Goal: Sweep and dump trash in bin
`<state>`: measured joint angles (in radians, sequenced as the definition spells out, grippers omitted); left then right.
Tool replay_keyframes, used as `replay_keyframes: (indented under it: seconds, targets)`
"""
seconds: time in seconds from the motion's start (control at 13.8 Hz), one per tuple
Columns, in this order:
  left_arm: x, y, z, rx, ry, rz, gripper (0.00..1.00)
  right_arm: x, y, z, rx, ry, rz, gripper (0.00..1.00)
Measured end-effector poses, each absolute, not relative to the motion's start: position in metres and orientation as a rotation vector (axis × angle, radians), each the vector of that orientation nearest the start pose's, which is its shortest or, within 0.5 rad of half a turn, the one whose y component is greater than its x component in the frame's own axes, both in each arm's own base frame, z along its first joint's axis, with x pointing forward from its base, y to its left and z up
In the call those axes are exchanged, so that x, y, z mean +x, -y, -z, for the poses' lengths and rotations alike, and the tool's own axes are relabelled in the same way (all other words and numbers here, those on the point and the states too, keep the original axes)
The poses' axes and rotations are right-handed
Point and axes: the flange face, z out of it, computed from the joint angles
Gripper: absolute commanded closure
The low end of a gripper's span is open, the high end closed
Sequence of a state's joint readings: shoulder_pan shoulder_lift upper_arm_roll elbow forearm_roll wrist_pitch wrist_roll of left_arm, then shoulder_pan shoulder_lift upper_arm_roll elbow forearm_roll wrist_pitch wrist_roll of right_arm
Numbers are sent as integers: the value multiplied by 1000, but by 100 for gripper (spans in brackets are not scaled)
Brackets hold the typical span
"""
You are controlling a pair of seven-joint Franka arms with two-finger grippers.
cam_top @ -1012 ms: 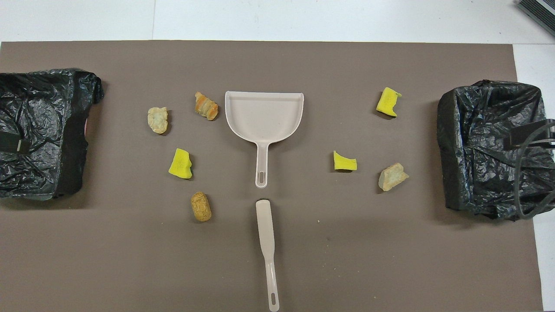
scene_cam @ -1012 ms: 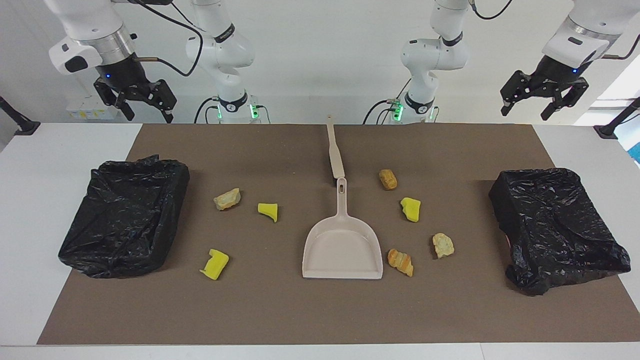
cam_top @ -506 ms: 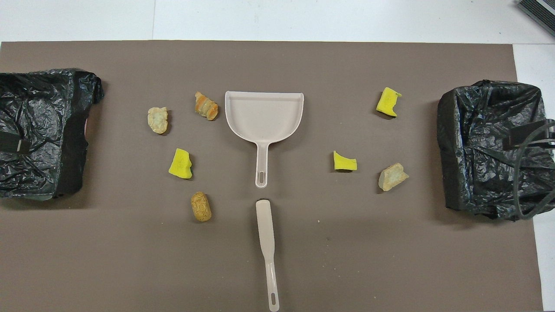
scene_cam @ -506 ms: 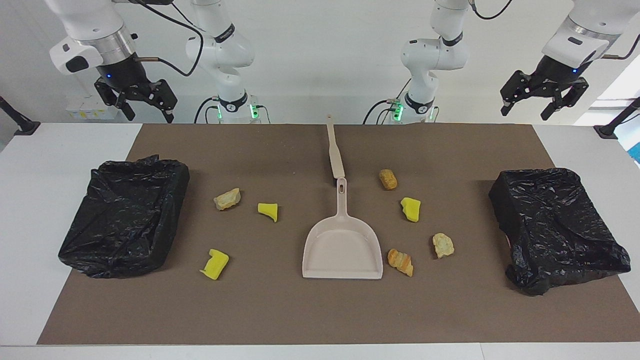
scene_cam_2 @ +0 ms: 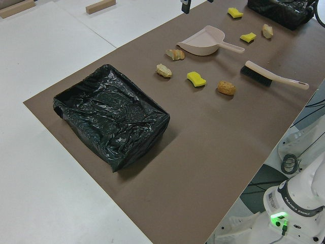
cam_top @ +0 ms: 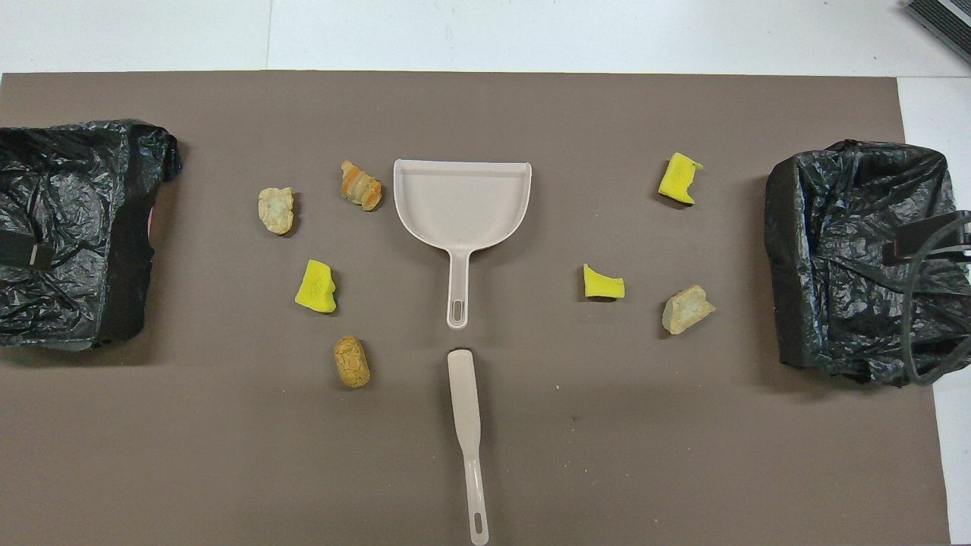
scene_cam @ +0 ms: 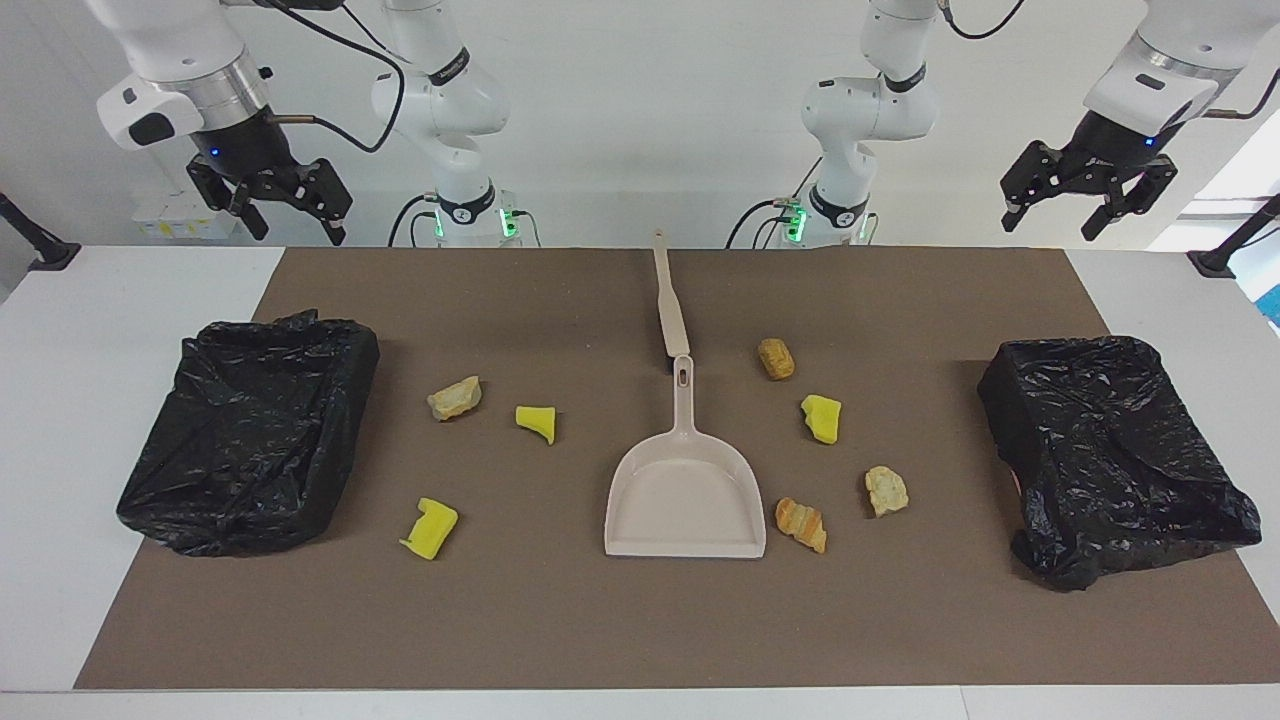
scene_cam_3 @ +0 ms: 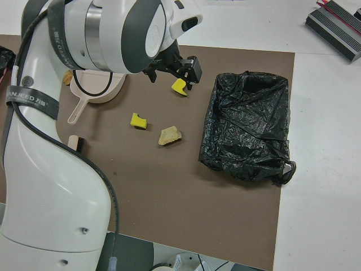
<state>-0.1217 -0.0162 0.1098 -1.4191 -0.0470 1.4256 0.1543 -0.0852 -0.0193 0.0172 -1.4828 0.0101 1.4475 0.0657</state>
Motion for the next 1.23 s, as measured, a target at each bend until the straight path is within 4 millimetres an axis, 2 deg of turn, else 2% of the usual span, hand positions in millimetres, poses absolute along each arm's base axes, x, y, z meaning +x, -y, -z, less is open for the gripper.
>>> replay_keyframes:
  seconds: [0.58,0.94,1.23]
  targets:
    - [533,11,-691,-3176,-276,41,0,517,41,-672,-3122,-229,-104,0]
    - [533,11,-691,-3176,-276,41,0,518,41,-671,-3120,-229,-107,0]
    - [533,12,-691,-3176,-278,41,0,531,27,-658,-3117,-183,-139,0]
